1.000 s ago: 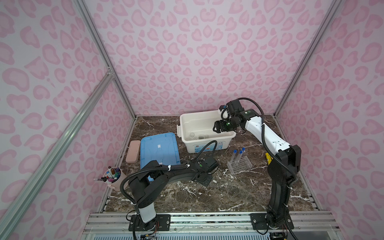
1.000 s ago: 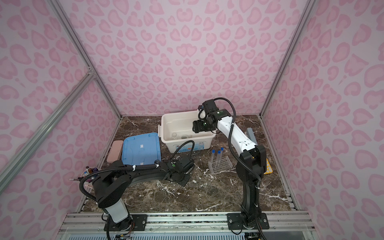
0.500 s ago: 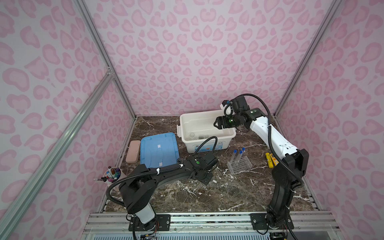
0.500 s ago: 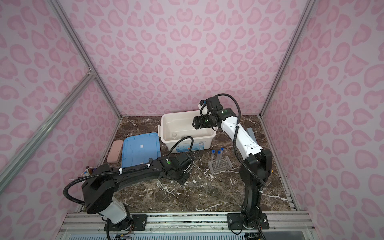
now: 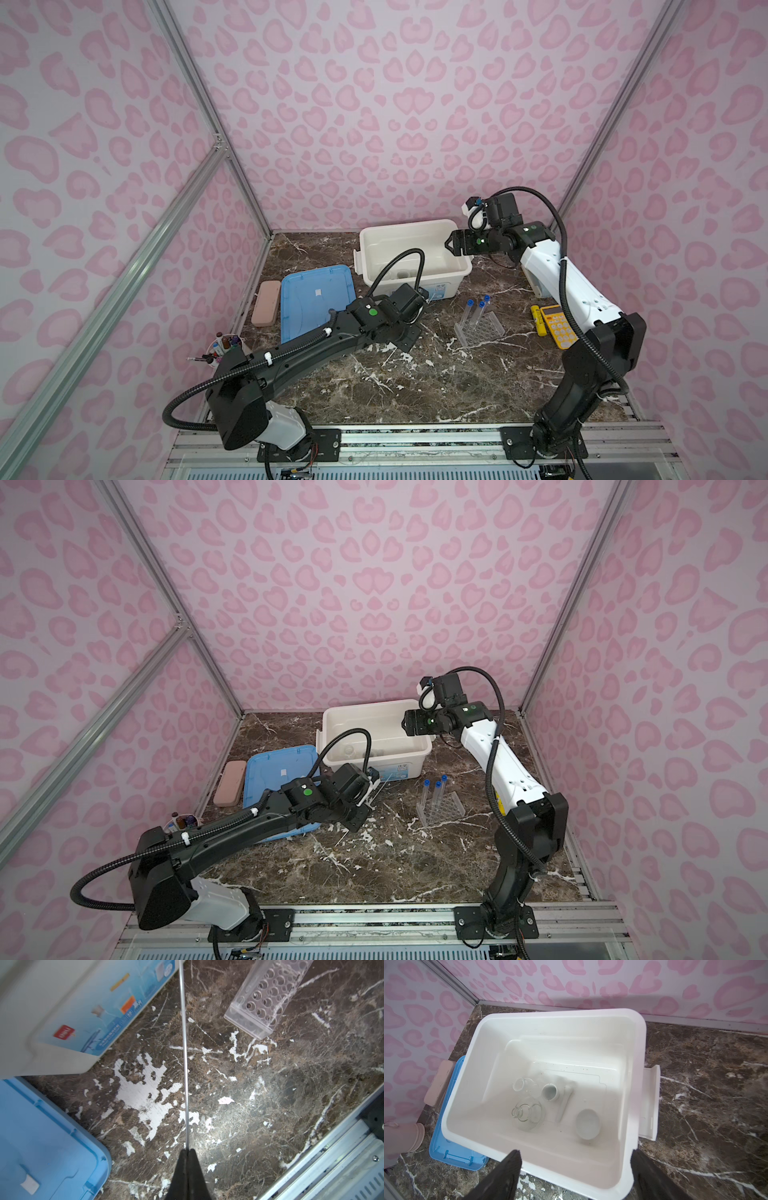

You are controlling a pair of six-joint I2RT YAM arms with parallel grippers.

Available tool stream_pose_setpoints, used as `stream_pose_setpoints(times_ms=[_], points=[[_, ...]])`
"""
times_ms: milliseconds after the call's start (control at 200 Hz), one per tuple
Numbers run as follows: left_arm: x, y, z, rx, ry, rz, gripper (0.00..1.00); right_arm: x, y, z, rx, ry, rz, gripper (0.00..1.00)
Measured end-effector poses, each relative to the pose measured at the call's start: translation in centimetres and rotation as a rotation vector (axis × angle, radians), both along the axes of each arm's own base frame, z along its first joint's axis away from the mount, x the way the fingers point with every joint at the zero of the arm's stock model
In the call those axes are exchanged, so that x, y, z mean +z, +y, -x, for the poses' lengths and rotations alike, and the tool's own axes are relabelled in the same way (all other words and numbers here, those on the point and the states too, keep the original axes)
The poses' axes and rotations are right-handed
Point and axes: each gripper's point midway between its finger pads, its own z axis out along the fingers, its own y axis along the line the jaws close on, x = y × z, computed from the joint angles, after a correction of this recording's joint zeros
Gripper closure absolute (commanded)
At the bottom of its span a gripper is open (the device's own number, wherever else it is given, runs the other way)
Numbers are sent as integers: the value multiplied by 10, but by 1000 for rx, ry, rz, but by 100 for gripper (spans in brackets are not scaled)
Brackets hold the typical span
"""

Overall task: Organize the chemistry lab equipment
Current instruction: 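Carry the metal rod over the bin with left gripper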

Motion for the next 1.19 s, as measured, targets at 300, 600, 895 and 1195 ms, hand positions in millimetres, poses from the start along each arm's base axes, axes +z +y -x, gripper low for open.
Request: stream_pose_setpoints(times_ms=[300, 600, 895, 1195], points=[[60, 5, -43, -47, -136, 19, 97, -2, -37, -1, -86, -25, 1, 15], [90, -1, -120, -94, -245, -22, 97, -19, -46, 4, -101, 12, 15, 15], [87, -18, -184, -130, -301, -64, 97, -28, -49, 4, -103, 28, 25, 15], [78, -24, -221, -122, -312, -51, 97, -45, -48, 0, -101, 50, 26, 18]])
